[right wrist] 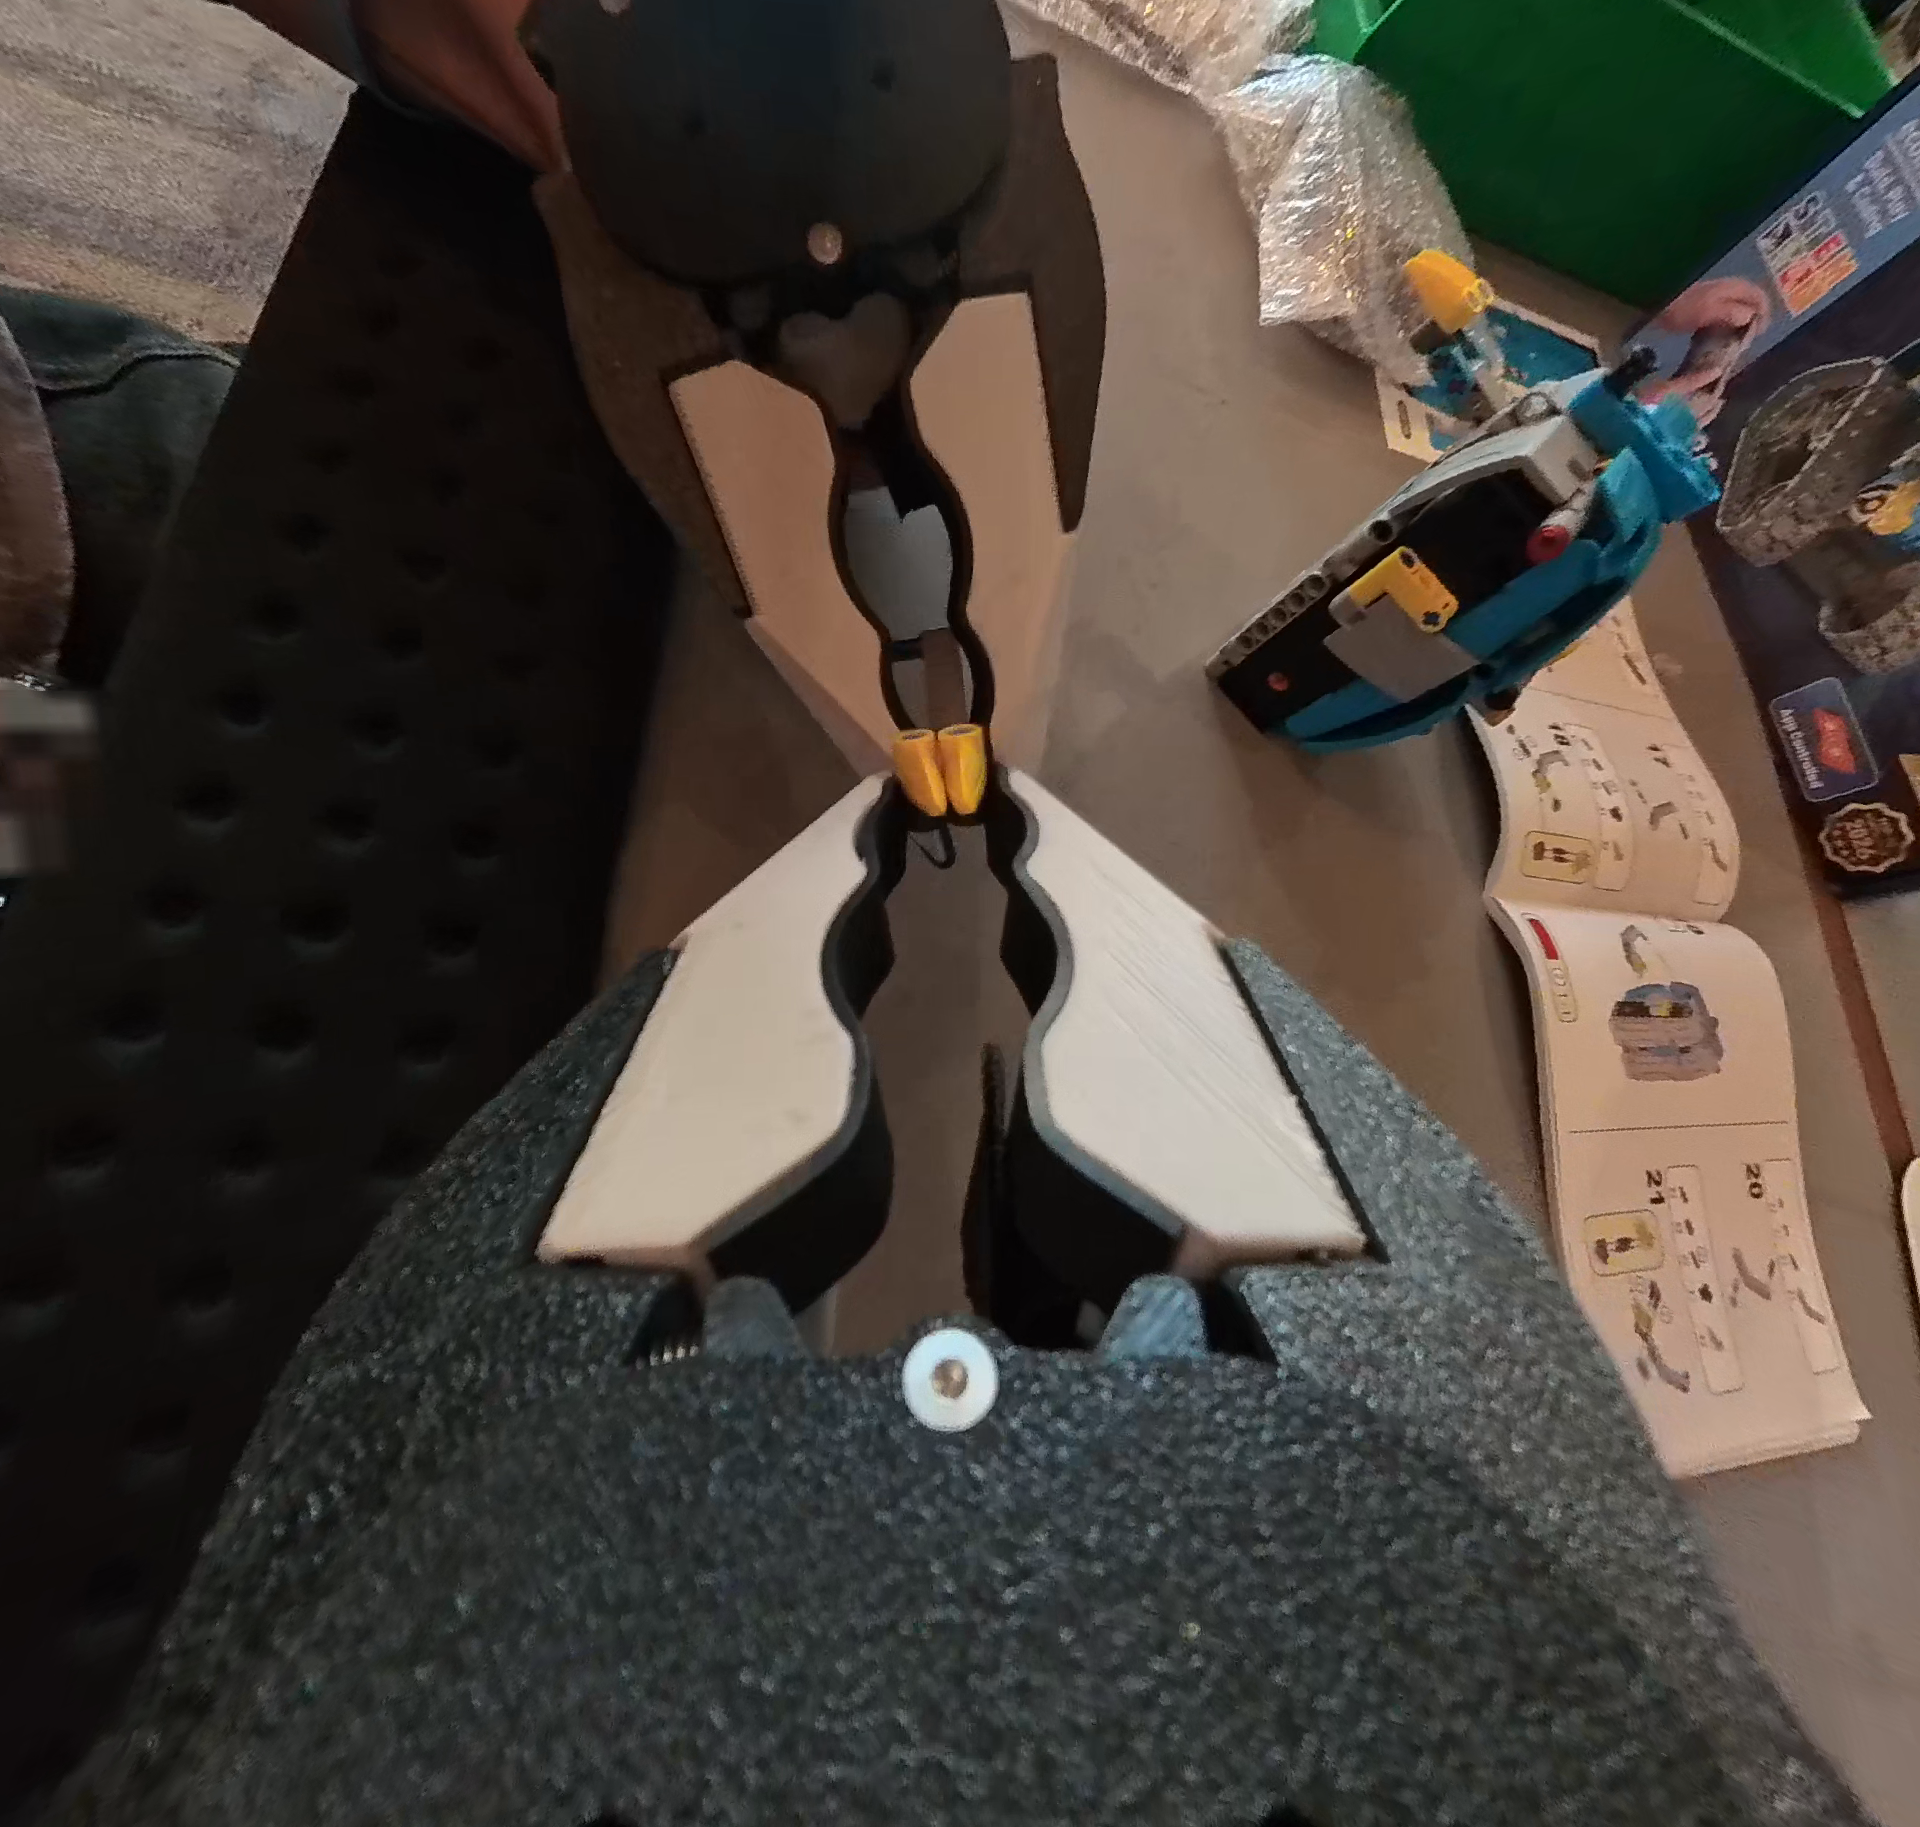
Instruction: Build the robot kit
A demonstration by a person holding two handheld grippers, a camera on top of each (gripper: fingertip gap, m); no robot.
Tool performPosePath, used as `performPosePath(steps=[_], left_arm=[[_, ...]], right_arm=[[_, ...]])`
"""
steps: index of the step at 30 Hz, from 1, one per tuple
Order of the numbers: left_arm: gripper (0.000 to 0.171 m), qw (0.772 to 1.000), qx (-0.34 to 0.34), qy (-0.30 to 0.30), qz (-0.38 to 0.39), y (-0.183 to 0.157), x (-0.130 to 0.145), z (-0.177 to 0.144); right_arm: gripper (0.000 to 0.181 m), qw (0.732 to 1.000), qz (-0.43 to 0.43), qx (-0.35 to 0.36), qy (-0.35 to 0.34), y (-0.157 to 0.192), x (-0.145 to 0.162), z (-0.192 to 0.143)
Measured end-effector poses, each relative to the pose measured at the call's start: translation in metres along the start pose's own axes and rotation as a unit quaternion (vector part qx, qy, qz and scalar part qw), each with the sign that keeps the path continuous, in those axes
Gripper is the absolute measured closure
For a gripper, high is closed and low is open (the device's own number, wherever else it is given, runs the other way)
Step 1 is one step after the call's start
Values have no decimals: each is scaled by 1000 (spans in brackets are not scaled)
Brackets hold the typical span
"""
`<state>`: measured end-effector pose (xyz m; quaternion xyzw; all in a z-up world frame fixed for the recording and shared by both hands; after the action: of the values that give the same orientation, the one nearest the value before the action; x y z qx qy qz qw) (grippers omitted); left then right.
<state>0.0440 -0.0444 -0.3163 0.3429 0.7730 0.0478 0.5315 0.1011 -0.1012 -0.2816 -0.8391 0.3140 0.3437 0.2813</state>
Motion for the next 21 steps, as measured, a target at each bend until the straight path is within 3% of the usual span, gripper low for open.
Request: performPosePath(steps=[5, 10, 15, 18, 21], left_arm=[[162, 999, -19, -20, -17, 8, -4, -4], [162, 999, -32, 7, 14, 4, 0, 3], [162, 999, -34, 25, 14, 5, 6, 5], [162, 999, -42, 17, 4, 9, 4, 3], [162, 999, -51, 9, 2, 11, 2, 0]], right_arm=[[165, 999, -12, 32, -35, -5, -4, -4], [163, 1000, 9, 25, -14, -6, 6, -2], [163, 998, -32, 61, 0, -5, 8, 3], [163, 999, 10, 45, 5, -9, 6, 3], [163, 998, -8, 57, -8, -10, 4, 1]])
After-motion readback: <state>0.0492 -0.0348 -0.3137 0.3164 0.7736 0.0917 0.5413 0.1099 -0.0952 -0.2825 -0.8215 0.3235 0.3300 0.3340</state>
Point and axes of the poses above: each gripper's, where its closed fingertips meet, z out along the fingers, x out of its underside, y = z × x across the jaws, the point moved 6 cm from there along -z, back along the fingers, and after that the axes turned 5 degrees about z, right-handed, at the moved point
